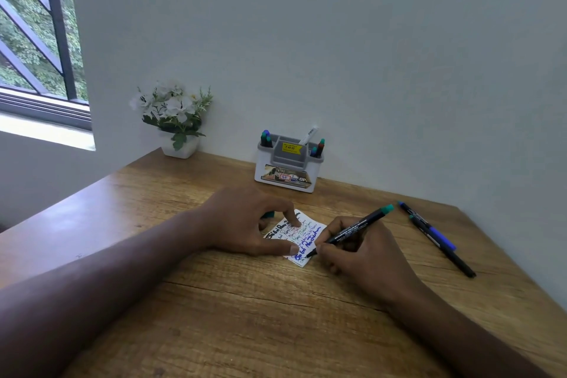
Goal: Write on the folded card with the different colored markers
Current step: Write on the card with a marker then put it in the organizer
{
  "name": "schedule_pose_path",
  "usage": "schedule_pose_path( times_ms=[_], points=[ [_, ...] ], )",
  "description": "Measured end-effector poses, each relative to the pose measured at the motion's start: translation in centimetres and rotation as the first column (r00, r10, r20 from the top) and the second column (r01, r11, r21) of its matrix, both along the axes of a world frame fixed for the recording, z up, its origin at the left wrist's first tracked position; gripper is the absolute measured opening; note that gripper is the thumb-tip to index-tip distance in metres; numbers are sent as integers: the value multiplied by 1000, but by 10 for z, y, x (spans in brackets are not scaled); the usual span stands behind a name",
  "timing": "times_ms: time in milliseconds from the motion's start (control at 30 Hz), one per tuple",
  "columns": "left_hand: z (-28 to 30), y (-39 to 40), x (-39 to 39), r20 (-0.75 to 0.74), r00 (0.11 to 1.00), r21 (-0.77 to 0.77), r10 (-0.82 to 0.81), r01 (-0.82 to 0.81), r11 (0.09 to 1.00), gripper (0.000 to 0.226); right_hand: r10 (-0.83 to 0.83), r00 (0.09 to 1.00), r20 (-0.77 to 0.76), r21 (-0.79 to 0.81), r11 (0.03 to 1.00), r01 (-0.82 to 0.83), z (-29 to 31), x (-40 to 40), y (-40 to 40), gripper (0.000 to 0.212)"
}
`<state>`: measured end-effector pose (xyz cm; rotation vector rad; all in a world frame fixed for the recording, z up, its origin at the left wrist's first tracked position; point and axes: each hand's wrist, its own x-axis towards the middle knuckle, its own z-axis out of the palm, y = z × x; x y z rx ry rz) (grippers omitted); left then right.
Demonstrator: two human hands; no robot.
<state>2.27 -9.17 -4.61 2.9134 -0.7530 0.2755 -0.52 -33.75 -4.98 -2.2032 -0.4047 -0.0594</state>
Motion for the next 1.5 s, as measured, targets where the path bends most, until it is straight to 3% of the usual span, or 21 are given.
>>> schedule_pose_path(
  times_ms=[1267,1367,1433,1500],
  points=[
    [-1,1,3,-28,1000,2,3,-3,1000,63,-67,995,-69,52,996,71,0,2,1,3],
    [0,0,1,-34,999,8,12,-12,1000,61,-64,988,-138,191,977,90,2,3,0,4],
    [1,-1,-2,-29,999,-14,16,-16,1000,57,-62,978,-198,425,894,143,4,6,-3,5],
    [0,-2,-2,-32,999,-132,26,-30,991,49,-80,976,-203,598,779,189,6,10,-10,5]
  ],
)
